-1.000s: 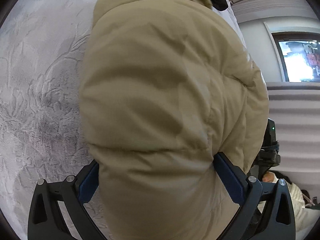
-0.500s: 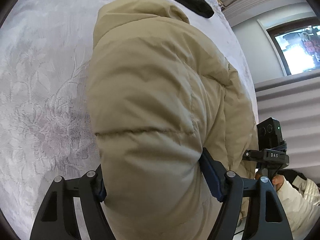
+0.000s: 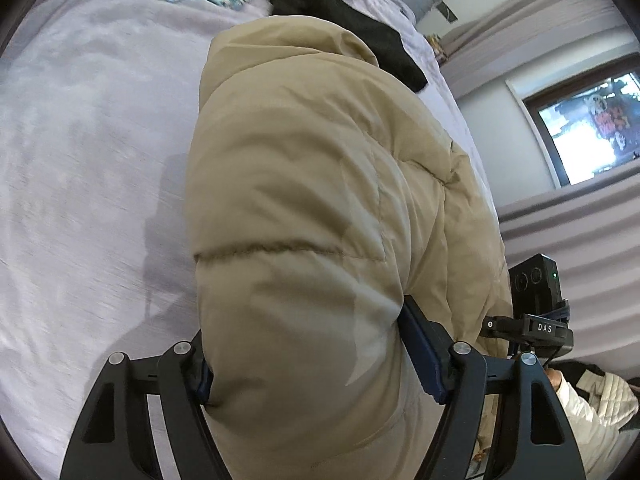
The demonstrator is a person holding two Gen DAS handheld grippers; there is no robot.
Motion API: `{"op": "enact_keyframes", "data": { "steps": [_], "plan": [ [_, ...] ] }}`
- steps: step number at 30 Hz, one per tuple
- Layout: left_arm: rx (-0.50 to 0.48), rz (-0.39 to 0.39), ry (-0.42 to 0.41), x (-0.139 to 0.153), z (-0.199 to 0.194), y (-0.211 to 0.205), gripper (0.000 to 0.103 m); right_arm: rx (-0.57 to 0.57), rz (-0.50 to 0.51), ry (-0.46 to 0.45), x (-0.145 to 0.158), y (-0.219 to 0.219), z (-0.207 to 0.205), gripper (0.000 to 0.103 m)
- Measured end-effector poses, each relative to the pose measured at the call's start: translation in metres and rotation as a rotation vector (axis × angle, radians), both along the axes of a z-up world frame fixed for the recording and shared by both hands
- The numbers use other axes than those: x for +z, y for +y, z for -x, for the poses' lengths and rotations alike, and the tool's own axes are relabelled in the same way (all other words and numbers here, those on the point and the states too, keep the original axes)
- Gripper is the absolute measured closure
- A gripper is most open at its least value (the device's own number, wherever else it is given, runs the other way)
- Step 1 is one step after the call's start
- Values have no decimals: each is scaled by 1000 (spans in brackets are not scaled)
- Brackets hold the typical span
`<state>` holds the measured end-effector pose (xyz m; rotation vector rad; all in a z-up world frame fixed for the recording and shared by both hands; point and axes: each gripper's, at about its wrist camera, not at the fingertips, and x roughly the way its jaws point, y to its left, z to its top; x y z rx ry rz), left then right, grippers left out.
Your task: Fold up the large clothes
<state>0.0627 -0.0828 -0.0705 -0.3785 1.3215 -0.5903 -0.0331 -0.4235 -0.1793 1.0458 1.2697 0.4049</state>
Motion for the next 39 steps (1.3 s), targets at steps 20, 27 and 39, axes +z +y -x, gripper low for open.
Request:
{"op": "enact_keyframes", "data": {
  "steps": [20,27,39],
  "plan": [
    [156,-151,-7,-54,-109,256,26,78,78,-1,-45,229,-133,54],
    [128,-192,-43,-56,-104,234,23,67,226,79,-32,222,-137,42],
    [139,-249,-57,-51,-101,217,21,-21,281,-77,56,234,-96,41]
  ]
}}
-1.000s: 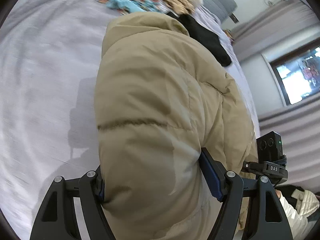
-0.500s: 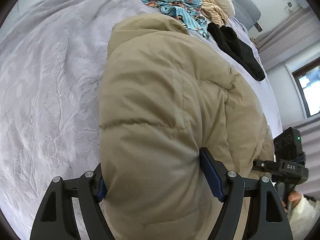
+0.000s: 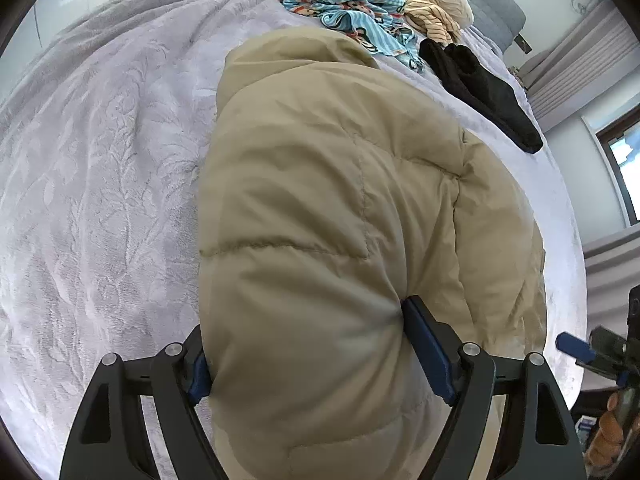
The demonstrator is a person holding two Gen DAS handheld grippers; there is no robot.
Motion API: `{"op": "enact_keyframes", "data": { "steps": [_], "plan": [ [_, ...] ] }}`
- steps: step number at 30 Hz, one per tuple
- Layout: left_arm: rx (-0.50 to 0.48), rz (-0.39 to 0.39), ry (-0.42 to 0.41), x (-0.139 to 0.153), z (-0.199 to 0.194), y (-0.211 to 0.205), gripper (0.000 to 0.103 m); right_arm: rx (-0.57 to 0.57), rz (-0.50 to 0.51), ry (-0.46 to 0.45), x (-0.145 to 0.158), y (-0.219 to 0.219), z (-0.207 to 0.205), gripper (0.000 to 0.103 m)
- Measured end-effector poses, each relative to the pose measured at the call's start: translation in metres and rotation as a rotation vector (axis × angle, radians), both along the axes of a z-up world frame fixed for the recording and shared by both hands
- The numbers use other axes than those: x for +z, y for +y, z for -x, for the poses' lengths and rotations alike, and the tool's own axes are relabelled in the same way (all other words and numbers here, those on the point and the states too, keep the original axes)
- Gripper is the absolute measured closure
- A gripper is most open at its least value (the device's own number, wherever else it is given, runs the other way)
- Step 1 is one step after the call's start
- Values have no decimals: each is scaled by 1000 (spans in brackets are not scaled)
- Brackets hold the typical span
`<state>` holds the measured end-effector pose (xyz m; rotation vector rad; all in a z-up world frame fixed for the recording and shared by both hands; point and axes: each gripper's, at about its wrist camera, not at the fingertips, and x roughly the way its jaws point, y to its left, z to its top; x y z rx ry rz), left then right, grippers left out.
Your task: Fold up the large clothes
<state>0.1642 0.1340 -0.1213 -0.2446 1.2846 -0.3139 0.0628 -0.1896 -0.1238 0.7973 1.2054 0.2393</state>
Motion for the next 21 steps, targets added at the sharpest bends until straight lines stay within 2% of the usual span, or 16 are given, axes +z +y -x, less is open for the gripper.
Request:
{"op": "enact_keyframes", "data": {
  "steps": [4,6,7,8,9,11,12,14,16,17,21],
  "plan": [
    [1,-11,2,0,-3,-3,21,43,61,82,-23,31,-15,41],
    [4,-24,7,1,-3,-5,21,27,121,157,-38,33,-13,41],
    [14,-45,11,6,-4,-6,21,3,117,191,-51,33,-13,42],
    [23,-58,2,10,-3,-4,21,-21,94,213,-59,32,-13,48],
    [37,-74,-32,20,-3,-2,21,-40,73,225,-65,30,-11,62],
    [53,-82,-100,37,-4,1,21,-76,21,224,-69,21,-4,81],
    [55,-88,-129,44,-7,0,21,-80,21,219,-69,22,-3,86],
    [32,-118,-158,48,-15,-11,21,-62,73,205,-64,24,-3,91],
    [-1,-138,-146,43,-21,-28,21,-38,138,204,-62,30,-5,93],
    [-18,-149,-143,39,-23,-36,21,-18,201,209,-62,33,-3,94],
    [-106,-289,-173,23,-27,-72,21,-16,262,271,-76,33,10,103]
  ]
}}
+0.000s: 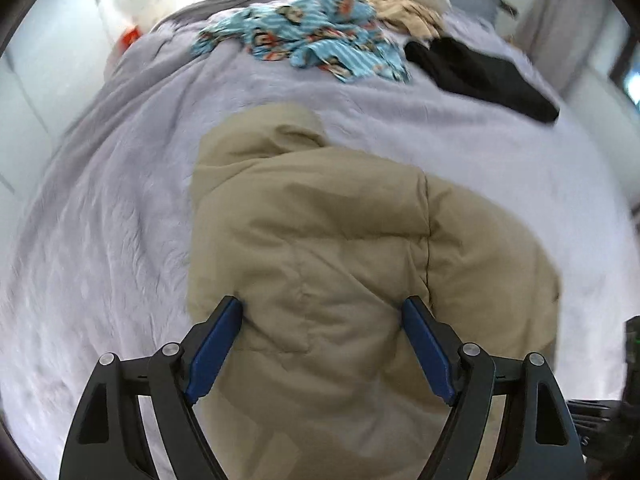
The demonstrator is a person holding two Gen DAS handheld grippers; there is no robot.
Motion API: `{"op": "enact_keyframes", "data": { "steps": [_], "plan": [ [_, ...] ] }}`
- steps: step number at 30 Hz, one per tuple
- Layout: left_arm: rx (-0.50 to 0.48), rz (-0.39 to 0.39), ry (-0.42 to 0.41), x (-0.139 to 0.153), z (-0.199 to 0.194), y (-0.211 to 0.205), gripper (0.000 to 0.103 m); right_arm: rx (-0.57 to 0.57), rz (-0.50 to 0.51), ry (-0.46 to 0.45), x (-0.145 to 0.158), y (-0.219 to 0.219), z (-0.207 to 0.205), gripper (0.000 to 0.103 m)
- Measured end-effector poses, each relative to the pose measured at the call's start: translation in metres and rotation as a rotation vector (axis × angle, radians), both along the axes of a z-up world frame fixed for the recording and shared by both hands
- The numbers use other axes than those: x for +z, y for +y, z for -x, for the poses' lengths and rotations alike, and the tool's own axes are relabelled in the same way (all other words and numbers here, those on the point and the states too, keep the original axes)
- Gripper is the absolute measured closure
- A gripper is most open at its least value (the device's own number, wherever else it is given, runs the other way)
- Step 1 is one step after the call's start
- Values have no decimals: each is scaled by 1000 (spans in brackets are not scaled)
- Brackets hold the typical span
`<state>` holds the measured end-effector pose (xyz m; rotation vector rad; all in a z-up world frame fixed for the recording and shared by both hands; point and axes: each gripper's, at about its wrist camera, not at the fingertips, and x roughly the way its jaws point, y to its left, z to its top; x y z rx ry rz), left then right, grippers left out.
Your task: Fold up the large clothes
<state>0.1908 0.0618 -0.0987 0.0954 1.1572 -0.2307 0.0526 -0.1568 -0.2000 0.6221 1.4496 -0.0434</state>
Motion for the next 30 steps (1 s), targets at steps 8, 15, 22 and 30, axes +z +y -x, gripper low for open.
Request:
{"op": "enact_keyframes", "data": {
  "steps": [8,15,22,30],
  "plan": [
    [-9,-37,16,6,5,4,21,-48,-57,12,-1,-12,23,103],
    [10,-48,12,25,44,32,21,-55,-37,3,20,-10,41,103],
    [40,-60,62,26,88,56,21,-59,-31,-12,37,-4,60,102],
    [88,-56,62,40,120,58,21,-8,5,-49,64,7,72,100]
  ]
}}
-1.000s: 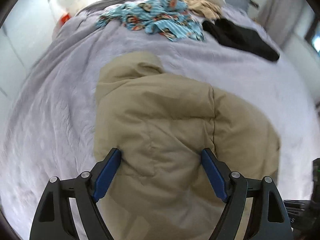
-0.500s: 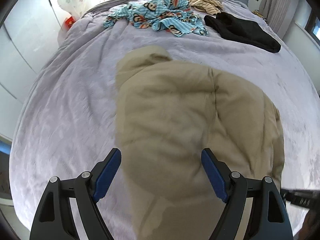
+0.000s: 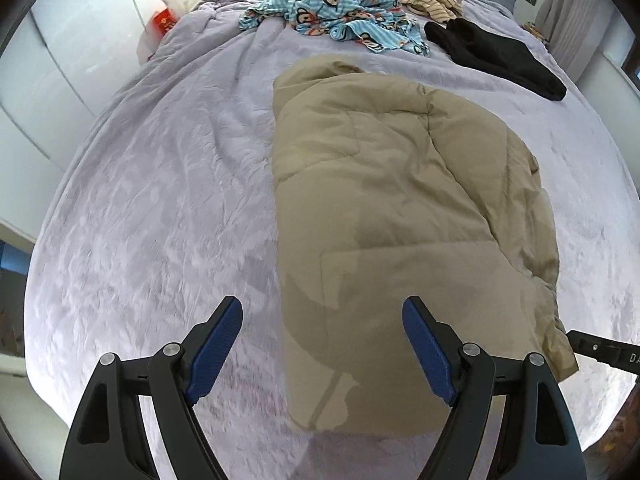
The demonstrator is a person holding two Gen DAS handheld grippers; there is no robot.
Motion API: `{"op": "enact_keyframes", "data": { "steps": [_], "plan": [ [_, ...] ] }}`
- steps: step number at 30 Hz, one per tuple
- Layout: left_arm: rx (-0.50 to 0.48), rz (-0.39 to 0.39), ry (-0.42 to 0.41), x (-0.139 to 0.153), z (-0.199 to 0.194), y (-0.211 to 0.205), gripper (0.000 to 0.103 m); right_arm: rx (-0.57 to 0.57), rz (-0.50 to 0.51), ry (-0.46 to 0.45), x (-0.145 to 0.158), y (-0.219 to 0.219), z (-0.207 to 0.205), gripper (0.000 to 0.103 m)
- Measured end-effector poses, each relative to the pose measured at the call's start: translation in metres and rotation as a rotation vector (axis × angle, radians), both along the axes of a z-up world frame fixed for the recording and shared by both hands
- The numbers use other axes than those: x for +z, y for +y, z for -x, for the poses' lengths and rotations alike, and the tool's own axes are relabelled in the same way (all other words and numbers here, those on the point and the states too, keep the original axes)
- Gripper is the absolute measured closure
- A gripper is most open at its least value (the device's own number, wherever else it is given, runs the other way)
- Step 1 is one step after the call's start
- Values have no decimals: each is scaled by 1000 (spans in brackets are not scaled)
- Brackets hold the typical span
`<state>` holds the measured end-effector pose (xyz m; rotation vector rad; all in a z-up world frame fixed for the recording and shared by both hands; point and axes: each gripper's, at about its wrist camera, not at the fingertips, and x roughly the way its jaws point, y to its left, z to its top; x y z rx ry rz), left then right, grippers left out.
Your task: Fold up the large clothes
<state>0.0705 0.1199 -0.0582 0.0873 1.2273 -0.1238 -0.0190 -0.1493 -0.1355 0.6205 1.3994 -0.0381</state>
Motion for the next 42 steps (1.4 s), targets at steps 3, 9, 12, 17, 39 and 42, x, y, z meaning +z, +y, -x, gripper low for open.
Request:
{"op": "enact_keyframes", "data": {
  "steps": [3,9,12,17,39,42],
  "plan": [
    [26,-1,-3,8,12,0,16,22,11,-25,11,1,7,99],
    [57,11,-23,26,45,-6,0,41,42,-56,29,5,22,99],
    [59,2,-33,36,61,-11,0,54,90,-73,44,8,34,99],
    [67,-8,-98,65,84,-16,0,76,202,-123,73,18,43,23],
    [137,1,-233,123,106,1,0,70,474,-412,157,59,46,0],
    [136,0,-232,124,106,1,0,69,476,-412,157,61,47,0]
  ]
}}
